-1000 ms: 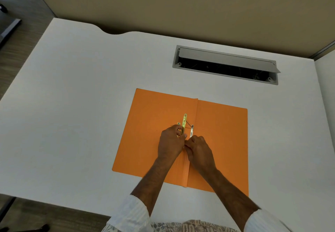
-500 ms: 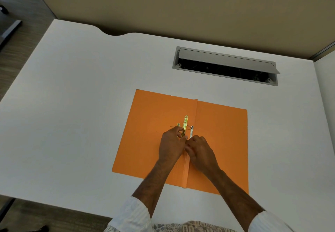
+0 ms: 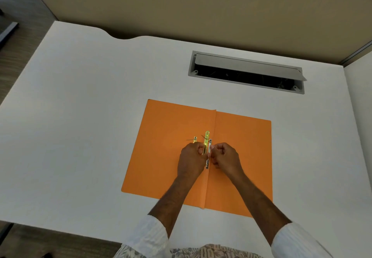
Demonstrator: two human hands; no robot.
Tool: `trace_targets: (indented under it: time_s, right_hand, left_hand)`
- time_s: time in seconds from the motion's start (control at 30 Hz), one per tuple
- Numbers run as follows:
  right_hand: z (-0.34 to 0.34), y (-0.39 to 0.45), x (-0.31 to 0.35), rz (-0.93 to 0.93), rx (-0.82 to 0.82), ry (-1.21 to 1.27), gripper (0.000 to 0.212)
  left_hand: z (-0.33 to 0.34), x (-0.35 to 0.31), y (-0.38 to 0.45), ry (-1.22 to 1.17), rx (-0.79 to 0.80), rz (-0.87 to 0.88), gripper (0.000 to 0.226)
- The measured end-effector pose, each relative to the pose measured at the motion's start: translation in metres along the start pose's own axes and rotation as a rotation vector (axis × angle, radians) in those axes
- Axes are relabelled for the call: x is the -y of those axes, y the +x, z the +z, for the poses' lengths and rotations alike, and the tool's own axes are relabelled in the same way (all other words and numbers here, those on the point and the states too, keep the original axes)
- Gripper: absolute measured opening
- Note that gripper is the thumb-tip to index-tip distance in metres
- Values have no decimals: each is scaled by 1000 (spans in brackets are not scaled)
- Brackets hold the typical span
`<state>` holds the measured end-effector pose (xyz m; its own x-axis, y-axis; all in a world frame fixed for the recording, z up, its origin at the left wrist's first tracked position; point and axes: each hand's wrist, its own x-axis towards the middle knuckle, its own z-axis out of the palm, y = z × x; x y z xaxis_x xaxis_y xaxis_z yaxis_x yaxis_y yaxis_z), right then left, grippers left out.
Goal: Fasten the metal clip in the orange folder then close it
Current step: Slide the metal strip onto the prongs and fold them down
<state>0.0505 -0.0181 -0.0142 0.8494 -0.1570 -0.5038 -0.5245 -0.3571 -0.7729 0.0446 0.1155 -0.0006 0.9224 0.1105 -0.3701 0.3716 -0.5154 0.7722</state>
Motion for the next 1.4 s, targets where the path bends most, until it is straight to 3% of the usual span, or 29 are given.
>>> trace_targets:
  time_s: [0.2, 0.3, 0.43, 0.77, 0.97, 1.13, 1.33, 1.4]
  right_hand:
    - [-3, 3, 12, 105, 45, -6, 35]
    - [-4, 4, 14, 113, 38, -26, 35]
    - [-3, 4, 16, 126, 65, -43, 39]
    - [-3, 11, 5, 88, 63, -96, 19]
    - [0, 13, -2, -23, 39, -296, 25]
    - [-3, 13, -9, -75, -2, -436, 32]
    - [2, 3, -8, -126, -36, -523, 30]
    - [4, -4, -11, -242, -48, -589, 28]
  left_hand:
    - [0, 3, 1, -145, 110, -111, 10]
    - [-5, 6, -1, -249, 172, -134, 16]
    - [-5, 6, -1, -213, 188, -110, 24]
    - [-1, 9, -1, -213, 158, -117, 22]
    - [-4, 16, -5, -145, 191, -123, 28]
    - [-9, 24, -17, -173, 154, -130, 12]
    - [-5, 29, -33, -250, 140, -172, 24]
    - [0, 29, -37, -272, 136, -208, 24]
